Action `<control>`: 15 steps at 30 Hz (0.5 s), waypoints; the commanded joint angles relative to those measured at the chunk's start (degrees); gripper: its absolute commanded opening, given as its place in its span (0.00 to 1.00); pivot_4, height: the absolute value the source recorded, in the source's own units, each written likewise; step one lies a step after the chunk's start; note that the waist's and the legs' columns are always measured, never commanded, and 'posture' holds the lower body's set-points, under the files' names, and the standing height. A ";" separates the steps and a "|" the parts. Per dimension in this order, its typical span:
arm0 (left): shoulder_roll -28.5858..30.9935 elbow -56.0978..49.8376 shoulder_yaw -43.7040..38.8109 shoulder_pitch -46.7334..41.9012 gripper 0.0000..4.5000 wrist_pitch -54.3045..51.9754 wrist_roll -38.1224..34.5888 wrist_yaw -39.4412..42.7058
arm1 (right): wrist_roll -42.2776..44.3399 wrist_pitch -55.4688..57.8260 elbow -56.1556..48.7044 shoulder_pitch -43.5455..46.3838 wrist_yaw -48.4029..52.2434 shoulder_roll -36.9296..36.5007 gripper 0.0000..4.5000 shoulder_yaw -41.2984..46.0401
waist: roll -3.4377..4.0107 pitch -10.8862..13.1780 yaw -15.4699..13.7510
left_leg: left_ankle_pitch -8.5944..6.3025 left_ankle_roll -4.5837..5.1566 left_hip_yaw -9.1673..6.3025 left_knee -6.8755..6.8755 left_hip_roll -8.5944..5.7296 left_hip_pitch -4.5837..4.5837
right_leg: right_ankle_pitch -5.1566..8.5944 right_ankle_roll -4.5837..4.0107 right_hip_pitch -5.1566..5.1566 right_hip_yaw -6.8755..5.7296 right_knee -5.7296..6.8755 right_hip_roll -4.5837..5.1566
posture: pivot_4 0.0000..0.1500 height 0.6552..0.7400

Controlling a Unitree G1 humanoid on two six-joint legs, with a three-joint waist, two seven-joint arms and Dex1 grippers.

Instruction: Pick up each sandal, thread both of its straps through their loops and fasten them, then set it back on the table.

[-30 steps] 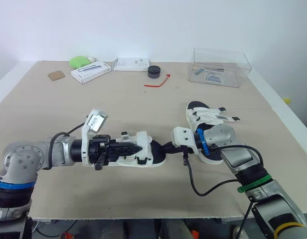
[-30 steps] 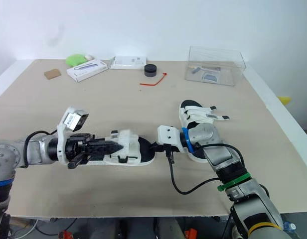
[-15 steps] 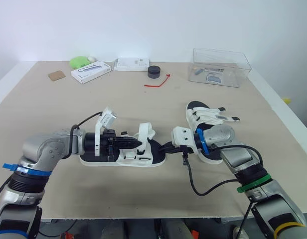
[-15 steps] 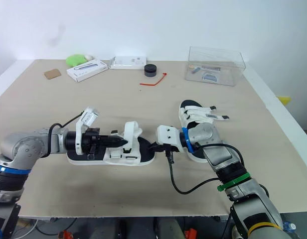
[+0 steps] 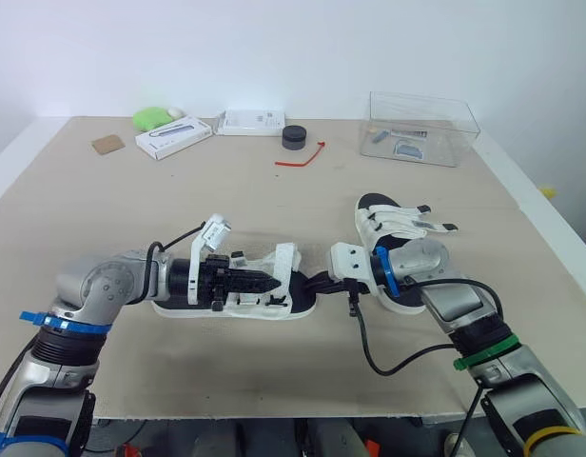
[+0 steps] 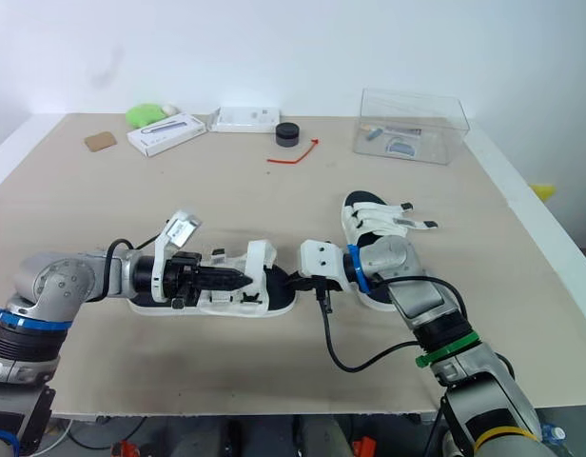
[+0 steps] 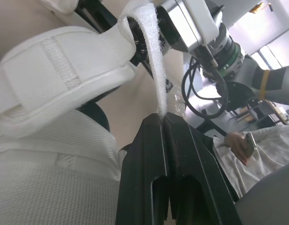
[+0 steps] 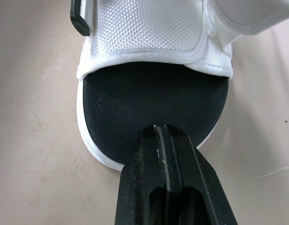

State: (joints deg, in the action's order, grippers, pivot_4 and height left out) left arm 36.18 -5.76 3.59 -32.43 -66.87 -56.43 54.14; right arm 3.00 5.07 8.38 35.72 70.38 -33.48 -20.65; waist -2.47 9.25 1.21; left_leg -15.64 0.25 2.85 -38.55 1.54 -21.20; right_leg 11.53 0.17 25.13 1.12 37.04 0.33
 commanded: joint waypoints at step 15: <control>0.75 -1.25 1.58 1.73 0.02 -0.82 4.43 0.98 | -2.16 0.97 -0.12 -1.81 -0.34 -1.64 0.00 -0.65 | 0.00 0.00 0.00 | 0.00 0.00 -0.01 0.00 0.00 0.01 | 0.01 -0.01 -0.01 0.00 0.00 0.02 | 1.00 1.00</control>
State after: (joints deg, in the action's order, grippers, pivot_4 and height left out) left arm 36.20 -6.17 4.21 -31.32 -67.73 -53.41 54.61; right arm 3.00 5.09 7.36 34.94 69.83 -33.81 -20.59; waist -2.47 9.24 1.21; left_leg -15.64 0.25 2.85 -38.54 1.54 -21.19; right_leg 11.54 0.16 25.12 1.13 37.04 0.34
